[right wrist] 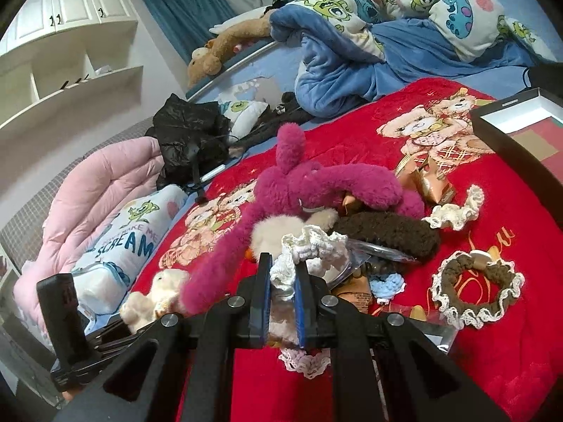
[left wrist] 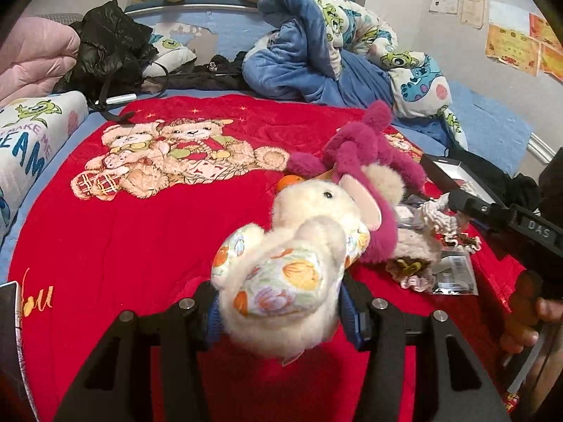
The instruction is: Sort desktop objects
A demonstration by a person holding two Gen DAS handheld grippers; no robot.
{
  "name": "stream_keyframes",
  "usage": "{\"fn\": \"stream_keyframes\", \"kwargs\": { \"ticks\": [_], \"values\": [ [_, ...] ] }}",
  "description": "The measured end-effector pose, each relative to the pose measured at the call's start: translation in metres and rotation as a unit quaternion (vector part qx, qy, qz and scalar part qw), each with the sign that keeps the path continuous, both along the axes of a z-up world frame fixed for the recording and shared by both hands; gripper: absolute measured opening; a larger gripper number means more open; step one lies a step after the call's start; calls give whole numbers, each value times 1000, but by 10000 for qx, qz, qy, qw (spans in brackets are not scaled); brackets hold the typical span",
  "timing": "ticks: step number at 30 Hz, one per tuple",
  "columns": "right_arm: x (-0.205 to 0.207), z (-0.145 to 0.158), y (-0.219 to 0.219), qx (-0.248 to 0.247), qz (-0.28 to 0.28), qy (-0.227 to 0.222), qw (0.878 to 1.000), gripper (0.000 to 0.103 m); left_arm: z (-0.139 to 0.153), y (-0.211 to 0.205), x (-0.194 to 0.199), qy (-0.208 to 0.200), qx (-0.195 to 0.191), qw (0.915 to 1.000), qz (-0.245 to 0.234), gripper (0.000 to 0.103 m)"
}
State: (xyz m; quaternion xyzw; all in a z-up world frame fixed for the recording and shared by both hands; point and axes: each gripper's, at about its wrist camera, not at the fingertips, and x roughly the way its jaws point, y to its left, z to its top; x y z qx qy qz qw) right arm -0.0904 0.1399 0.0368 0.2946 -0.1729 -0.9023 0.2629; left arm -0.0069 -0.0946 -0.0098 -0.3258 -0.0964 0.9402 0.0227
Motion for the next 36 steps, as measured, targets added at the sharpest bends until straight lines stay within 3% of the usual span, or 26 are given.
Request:
{"fn": "stream_keyframes", "kwargs": {
  "ticks": [21,36],
  "values": [
    [8,6,22,-9,4,-2,10000,13,21,35,11,18,12,10000,-33,55],
    [29,17,79,-125,-388,111,9991,13,40,122,10,119,-87,9973,-722,55]
  ]
}}
